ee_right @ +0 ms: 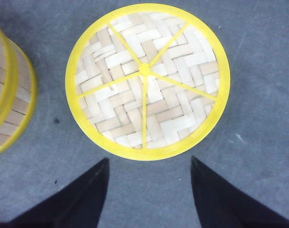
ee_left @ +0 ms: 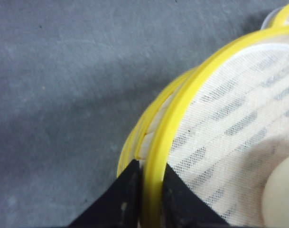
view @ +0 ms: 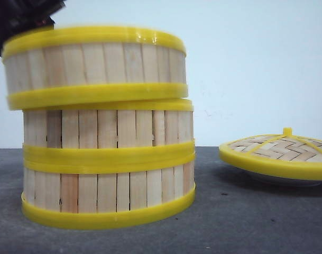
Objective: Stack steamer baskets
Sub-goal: 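Lower the basket onto the two-basket stack and open the left gripper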
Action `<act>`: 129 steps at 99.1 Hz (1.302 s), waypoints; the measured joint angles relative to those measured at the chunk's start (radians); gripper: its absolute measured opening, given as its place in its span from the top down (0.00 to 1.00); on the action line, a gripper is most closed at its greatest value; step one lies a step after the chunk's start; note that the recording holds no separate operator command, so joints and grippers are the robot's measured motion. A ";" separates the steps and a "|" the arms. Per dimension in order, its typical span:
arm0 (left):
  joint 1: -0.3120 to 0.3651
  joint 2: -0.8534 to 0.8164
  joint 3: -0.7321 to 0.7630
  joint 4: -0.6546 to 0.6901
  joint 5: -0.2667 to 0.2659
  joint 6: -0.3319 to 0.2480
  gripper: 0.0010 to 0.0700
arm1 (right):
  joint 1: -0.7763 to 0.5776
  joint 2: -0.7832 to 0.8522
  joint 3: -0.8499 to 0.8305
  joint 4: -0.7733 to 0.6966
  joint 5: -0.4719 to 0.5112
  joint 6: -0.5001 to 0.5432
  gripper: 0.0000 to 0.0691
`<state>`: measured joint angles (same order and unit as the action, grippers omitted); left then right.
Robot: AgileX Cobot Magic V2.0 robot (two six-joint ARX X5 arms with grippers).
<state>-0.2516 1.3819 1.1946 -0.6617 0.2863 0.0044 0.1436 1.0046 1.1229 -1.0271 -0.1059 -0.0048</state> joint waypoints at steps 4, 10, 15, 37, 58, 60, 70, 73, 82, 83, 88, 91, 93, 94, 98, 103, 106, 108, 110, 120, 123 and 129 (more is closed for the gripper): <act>-0.001 0.010 0.000 0.012 -0.005 -0.003 0.97 | 0.000 0.000 0.000 0.000 0.000 0.000 0.52; -0.001 0.023 0.000 0.023 -0.011 -0.013 0.97 | 0.000 0.000 0.000 0.000 0.000 0.000 0.52; -0.001 0.032 0.000 0.032 -0.013 -0.021 0.97 | 0.000 0.000 0.000 0.000 0.000 0.000 0.52; -0.009 0.045 0.007 0.034 -0.024 -0.031 0.97 | 0.000 0.000 0.000 0.000 0.000 0.000 0.52; -0.029 0.046 0.036 0.014 -0.029 -0.031 0.97 | 0.000 0.000 0.000 0.000 0.000 0.000 0.52; -0.030 0.046 0.037 0.014 -0.029 -0.031 0.97 | 0.000 0.000 0.000 0.000 0.000 0.000 0.52; -0.033 0.046 0.038 0.014 -0.032 -0.032 0.97 | 0.000 0.000 0.000 0.000 0.000 0.000 0.52; -0.035 0.046 0.039 0.014 -0.033 -0.032 0.97 | 0.000 0.000 0.000 0.000 0.000 0.000 0.52; -0.037 0.046 0.042 0.014 -0.032 -0.031 0.97 | 0.000 0.000 0.000 0.000 0.000 0.000 0.52; -0.037 0.046 0.042 0.014 -0.032 -0.031 0.97 | 0.000 0.000 0.000 0.000 0.000 0.000 0.52; -0.039 0.046 0.043 0.014 -0.032 -0.032 0.97 | 0.000 0.000 0.000 0.000 0.000 0.000 0.52; -0.040 0.046 0.043 0.014 -0.032 -0.032 0.97 | 0.000 0.000 0.000 0.000 0.000 0.000 0.52; -0.041 0.046 0.044 0.013 -0.033 -0.032 0.97 | 0.000 0.000 0.000 0.000 0.000 0.000 0.52; -0.041 0.046 0.044 0.013 -0.033 -0.031 0.97 | 0.000 0.000 0.000 0.000 0.000 0.000 0.52; -0.041 0.046 0.044 0.014 -0.035 -0.031 0.97 | 0.000 0.000 0.000 0.000 0.000 0.000 0.52; -0.043 0.046 0.044 0.013 -0.044 -0.032 0.97 | 0.000 0.000 0.000 0.001 0.000 0.000 0.52; -0.045 0.046 0.044 0.014 -0.048 -0.032 0.97 | 0.000 0.000 0.000 0.002 0.000 0.000 0.52; -0.046 0.046 0.044 0.014 -0.049 -0.032 0.97 | 0.000 0.000 0.000 0.004 0.000 0.000 0.52; -0.047 0.046 0.044 0.014 -0.050 -0.033 0.97 | 0.000 0.000 0.000 0.005 0.000 0.000 0.52; -0.053 0.046 0.045 0.015 -0.050 -0.034 0.97 | 0.000 0.000 0.000 0.008 0.000 0.000 0.52; -0.055 0.046 0.045 0.015 -0.051 -0.034 0.97 | 0.000 0.000 0.000 0.009 0.000 0.000 0.52; -0.058 0.046 0.045 0.015 -0.053 -0.034 0.97 | 0.000 0.000 0.000 0.009 0.000 0.000 0.52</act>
<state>-0.3092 1.4281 1.2392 -0.6464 0.2337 -0.0299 0.1436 1.0046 1.1229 -1.0180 -0.1059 -0.0048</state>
